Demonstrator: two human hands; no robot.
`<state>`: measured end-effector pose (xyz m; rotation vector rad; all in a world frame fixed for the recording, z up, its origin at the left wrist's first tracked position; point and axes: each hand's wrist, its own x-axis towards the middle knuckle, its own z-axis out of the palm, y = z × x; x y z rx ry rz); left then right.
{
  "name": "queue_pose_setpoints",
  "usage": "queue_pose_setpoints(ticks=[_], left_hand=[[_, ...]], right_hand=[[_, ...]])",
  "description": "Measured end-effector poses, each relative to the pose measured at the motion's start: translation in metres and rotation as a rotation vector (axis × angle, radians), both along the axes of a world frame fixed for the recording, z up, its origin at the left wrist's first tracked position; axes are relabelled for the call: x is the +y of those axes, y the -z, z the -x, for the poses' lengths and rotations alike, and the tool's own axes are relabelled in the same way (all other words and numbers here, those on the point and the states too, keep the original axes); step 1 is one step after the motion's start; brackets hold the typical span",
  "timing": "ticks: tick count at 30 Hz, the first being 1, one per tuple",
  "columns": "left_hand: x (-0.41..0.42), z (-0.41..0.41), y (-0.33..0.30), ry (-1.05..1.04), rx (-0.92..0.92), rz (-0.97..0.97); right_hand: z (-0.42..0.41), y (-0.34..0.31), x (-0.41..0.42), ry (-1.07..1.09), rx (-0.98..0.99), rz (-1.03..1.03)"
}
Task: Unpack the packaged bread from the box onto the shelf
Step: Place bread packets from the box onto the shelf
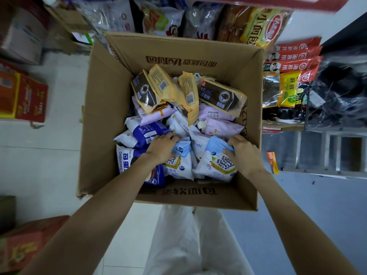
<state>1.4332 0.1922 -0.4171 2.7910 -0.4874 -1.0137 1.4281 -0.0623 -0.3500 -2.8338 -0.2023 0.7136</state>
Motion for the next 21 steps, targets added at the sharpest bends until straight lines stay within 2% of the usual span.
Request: queue_pose_setpoints(ticks=[3, 8, 14, 17, 21], left_hand=[[0.006, 0.004, -0.017, -0.021, -0.115, 0.041], [0.023, 0.007, -0.057, -0.221, -0.333, 0.291], [0.033, 0.007, -0.117, -0.534, -0.435, 0.452], [0.035, 0.005, -0.152, -0.698, -0.503, 0.459], [0.039, 0.002, -0.195, -0.763, -0.575, 0.417]], right_hand=[[-0.003, -0.028, -0.007, 0.036, -0.215, -0.022], [-0.019, -0.079, -0.028, 0.234, -0.441, -0.174], [-0.024, -0.114, -0.047, 0.369, -0.493, -0.285], [-0.021, -0.138, -0.049, 0.446, -0.508, -0.361], [-0.023, -0.174, -0.048, 0.499, -0.493, -0.478]])
